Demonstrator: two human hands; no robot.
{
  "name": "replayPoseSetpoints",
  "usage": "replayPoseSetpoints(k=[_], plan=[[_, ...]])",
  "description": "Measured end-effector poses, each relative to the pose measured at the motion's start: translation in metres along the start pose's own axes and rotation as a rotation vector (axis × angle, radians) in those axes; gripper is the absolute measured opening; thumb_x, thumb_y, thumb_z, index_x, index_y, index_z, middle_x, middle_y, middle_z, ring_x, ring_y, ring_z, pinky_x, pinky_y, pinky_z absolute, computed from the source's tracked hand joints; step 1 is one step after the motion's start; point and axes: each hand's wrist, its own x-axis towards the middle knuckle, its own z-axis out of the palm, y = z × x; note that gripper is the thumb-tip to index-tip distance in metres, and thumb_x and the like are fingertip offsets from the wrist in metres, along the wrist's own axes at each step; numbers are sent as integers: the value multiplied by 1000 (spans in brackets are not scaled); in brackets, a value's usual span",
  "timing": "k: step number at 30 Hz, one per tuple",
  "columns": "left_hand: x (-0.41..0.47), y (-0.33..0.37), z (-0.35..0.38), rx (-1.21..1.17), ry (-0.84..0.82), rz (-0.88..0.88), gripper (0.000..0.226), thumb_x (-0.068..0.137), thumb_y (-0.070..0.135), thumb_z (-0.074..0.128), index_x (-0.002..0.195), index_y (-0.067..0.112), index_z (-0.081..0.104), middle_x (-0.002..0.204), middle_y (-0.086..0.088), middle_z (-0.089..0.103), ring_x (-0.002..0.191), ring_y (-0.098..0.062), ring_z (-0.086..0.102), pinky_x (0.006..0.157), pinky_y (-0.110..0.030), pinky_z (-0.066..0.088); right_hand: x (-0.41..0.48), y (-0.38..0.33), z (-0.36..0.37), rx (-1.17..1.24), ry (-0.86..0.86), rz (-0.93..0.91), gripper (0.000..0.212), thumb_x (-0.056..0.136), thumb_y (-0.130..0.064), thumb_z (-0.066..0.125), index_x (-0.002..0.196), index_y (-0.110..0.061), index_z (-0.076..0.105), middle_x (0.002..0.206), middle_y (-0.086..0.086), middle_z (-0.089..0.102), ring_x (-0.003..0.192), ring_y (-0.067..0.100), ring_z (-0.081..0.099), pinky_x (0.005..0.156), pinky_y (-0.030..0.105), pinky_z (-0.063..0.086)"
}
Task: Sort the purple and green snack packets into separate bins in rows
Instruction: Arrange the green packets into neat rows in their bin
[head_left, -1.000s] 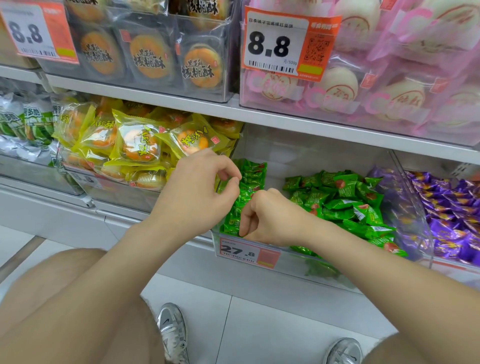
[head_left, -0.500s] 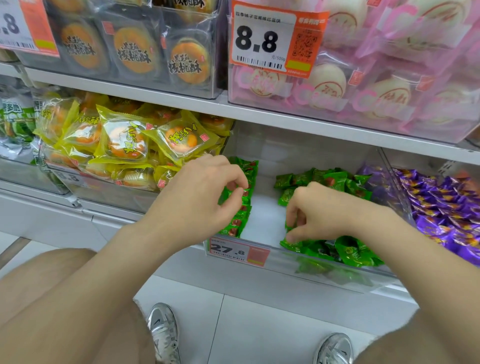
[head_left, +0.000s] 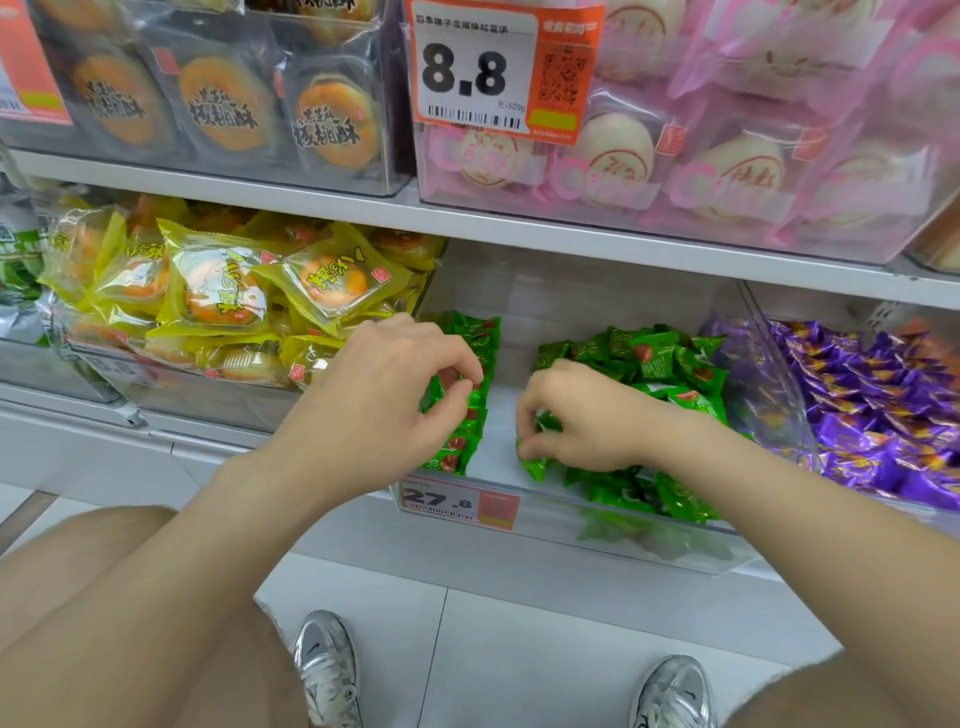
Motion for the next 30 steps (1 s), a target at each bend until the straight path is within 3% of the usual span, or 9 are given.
replayPoseSetpoints(k=[2,6,8,10,13,17,21,25,30], plan=[[0,-2,0,-15,-6,-1,10,97,34,69,105,34,75,84,22,66,80,-2,51,78,-34,44,-3,-3,-11,183,155,-2,15,93,-39,75,88,-28,67,85,-15,68,86,5,59,80,33,49],[1,-2,-4,-68,-79,-68,47,91,67,62,130,42,68,99,28,71,88,1,54,81,-32,44,-15,-28,-27,697,294,0,16,95,-35,76,93,-20,70,76,0,72,63,12,57,59,29,47],[0,1,-9,-129,-99,-78,47,89,62,68,133,46,65,100,29,73,91,1,56,84,-27,44,-20,-41,-28,895,404,30,21,90,-36,81,90,-17,74,72,8,72,59,15,52,52,31,42],[0,1,-14,-241,-98,-118,42,88,48,78,129,45,67,95,26,75,92,3,61,81,-13,43,-24,-49,-29,982,451,60,25,84,-40,84,89,-17,76,73,9,73,62,17,54,53,33,42],[-4,0,-20,-311,-61,-191,37,82,33,88,114,38,72,85,23,75,87,2,64,75,-6,42,-30,-50,-32,1072,304,2,24,82,-29,85,100,-13,78,88,11,79,77,18,68,70,35,55],[-9,-1,-24,-235,-45,-169,30,80,32,87,104,35,69,81,22,73,85,-2,62,74,-9,43,-28,-41,-36,1004,219,13,19,90,-9,79,109,-7,78,89,13,80,78,18,74,72,28,59],[-10,-9,-24,-126,22,-120,15,88,22,77,98,33,74,85,17,65,84,3,56,73,-8,35,-21,-44,-27,785,188,44,11,91,-16,82,100,-11,78,77,8,78,71,24,76,68,38,64],[-10,-16,-23,-63,80,-159,15,90,15,74,95,29,75,81,18,62,83,12,52,74,-4,32,-11,-55,-11,678,60,58,17,88,-18,85,101,-10,78,73,4,78,66,16,77,65,29,62],[-10,-15,-21,-61,46,-162,13,90,18,75,94,30,76,78,20,59,82,12,52,73,-5,33,8,-62,1,461,25,-14,14,87,-27,86,100,-22,82,74,-5,77,68,2,72,73,21,58]])
